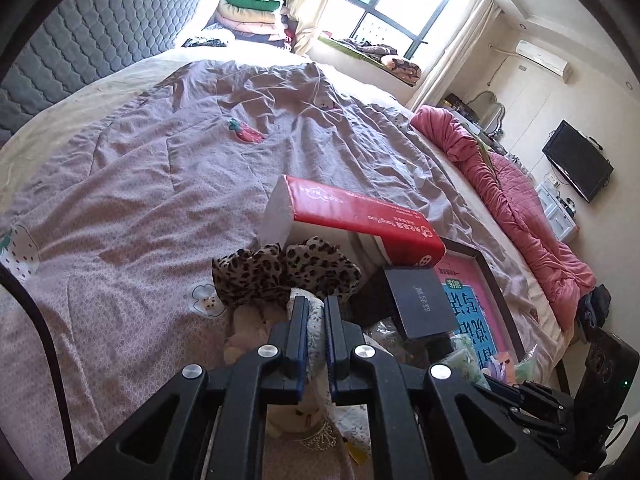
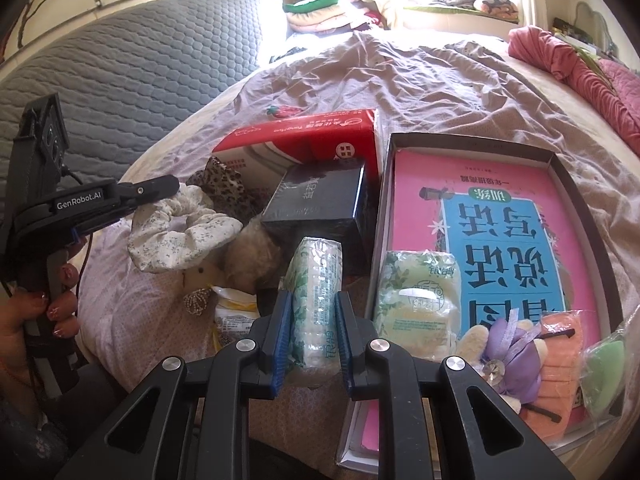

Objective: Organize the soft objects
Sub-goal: 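Lift the scrunchie and cotton-pad roll and carry them over the tray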

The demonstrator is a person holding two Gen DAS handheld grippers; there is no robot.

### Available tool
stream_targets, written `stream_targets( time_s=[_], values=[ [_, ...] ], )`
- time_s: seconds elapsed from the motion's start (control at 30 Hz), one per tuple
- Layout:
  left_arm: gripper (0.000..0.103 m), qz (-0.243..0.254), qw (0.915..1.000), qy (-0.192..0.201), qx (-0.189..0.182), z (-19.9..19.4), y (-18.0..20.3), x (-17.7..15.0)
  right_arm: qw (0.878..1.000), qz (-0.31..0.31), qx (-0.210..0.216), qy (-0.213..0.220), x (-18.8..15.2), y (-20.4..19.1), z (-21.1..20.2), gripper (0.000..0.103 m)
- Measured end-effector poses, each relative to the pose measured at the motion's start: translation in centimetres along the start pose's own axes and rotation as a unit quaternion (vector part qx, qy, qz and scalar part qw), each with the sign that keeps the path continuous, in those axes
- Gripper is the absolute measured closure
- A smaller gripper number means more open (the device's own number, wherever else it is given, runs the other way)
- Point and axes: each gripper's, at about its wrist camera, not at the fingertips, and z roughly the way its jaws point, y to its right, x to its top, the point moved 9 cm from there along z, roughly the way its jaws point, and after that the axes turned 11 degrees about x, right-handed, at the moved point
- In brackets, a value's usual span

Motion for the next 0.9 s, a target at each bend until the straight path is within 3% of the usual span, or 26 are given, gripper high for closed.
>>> stream_targets(
  time_s=[0.1,0.27,0.9],
  values=[
    [0.095,-0.016,0.9997,-0.006,-0.019,-0.1,-0.2,-0.2,1.000,0.001,0.000,0.003,0.1,0.1,-0.1,0.081],
    [0.096,-0.001,0.9995,0.011,-0.029,-1.7,1.1,0.2,1.000,-0.001,0.002,0.012,0.5,-0.1,-0.6,0.081],
    [0.096,0.055,0.9966,0.049,-0.036,-7.5,8.4,0.4,0.996,0.001,0.009,0.086,3.0,-0.4,-6.2,0.081]
  ],
)
